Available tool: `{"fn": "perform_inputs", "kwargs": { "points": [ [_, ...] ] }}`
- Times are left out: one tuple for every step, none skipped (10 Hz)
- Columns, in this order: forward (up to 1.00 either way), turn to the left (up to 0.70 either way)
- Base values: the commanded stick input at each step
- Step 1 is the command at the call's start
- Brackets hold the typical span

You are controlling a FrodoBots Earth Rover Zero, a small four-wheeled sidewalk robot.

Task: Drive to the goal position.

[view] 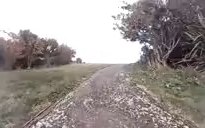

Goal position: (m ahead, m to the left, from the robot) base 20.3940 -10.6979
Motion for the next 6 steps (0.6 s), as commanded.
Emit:
{"fn": "perform_inputs", "kwargs": {
  "points": [
    [1.0, -0.02],
    [1.0, 0.0],
    [1.0, 0.0],
    [1.0, 0.0],
    [1.0, 0.0],
    [1.0, 0.0]
  ]
}}
